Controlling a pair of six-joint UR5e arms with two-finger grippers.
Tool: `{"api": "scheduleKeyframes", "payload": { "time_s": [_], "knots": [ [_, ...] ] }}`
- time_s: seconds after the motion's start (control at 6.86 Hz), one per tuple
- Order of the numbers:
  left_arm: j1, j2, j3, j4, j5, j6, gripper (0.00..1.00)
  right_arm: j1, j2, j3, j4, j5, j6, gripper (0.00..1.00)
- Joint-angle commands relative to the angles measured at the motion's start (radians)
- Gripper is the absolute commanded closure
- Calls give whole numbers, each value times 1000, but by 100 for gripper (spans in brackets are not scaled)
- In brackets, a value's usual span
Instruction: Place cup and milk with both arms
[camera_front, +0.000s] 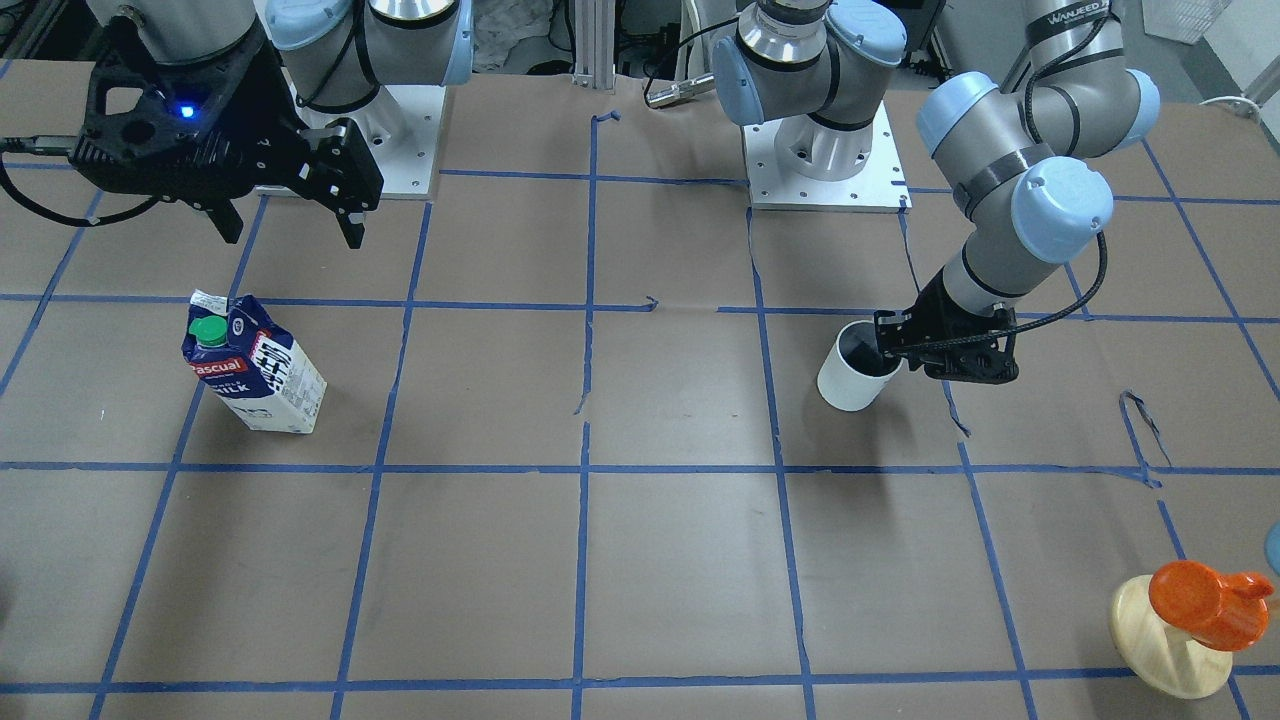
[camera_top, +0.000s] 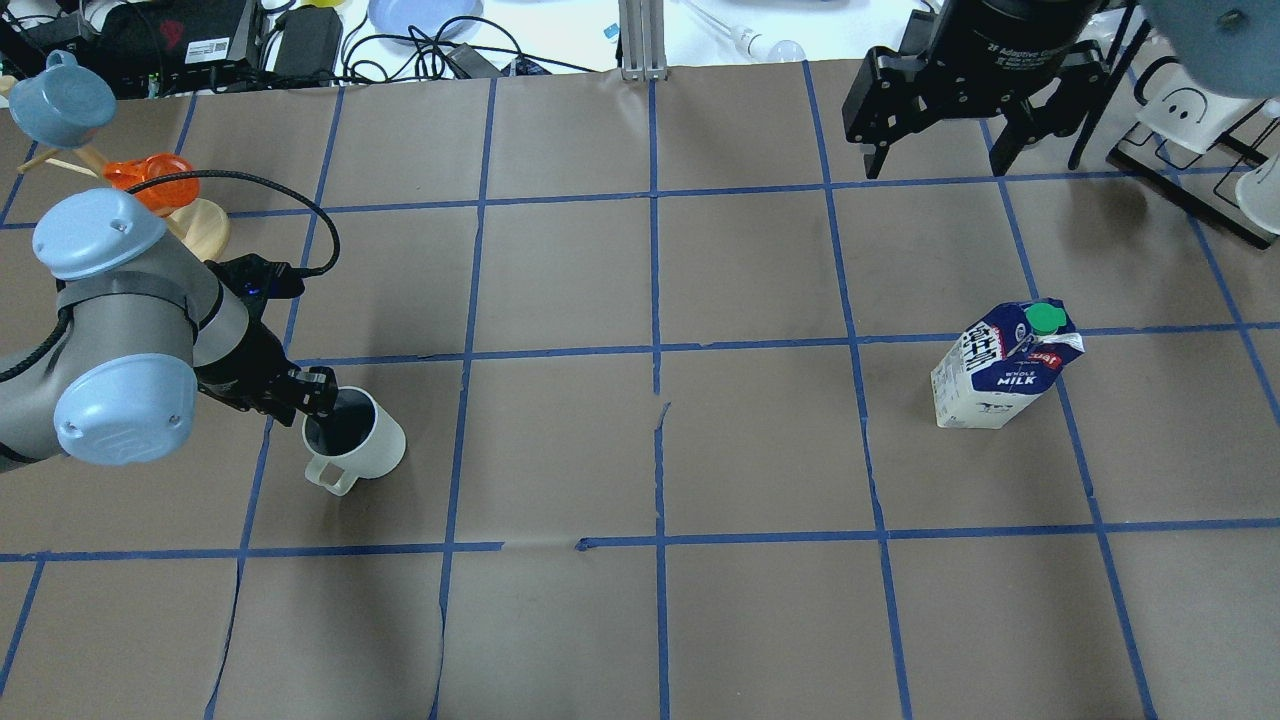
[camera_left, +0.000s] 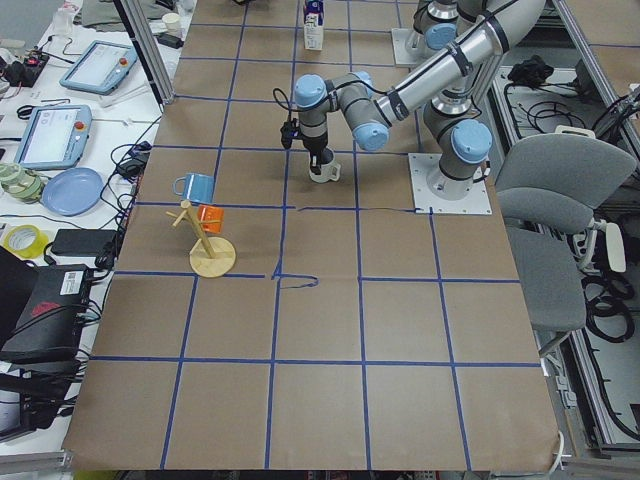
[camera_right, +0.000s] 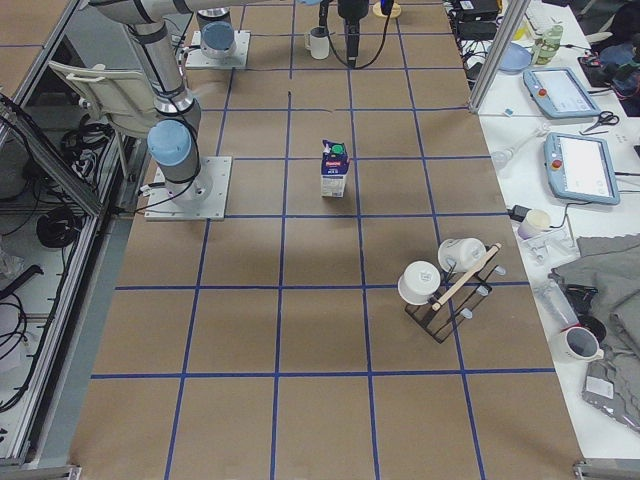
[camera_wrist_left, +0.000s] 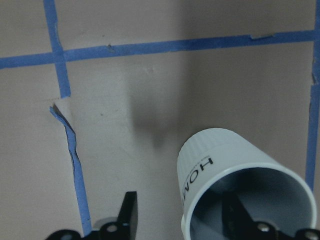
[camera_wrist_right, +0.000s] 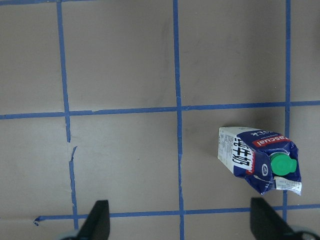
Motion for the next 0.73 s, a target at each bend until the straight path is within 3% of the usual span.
{"api": "scheduleKeyframes", "payload": {
  "time_s": [0.0, 0.29, 0.58],
  "knots": [
    [-8, 4, 3, 4, -44, -46, 100, 0, 0, 0, -2, 2, -2, 0],
    [-119, 11, 86, -9, -75, -239, 100, 0, 2, 0, -2, 2, 0, 0],
    [-392, -32, 173, -8, -70, -565, 100, -2, 0, 3, -2, 2, -2, 0]
  ]
}}
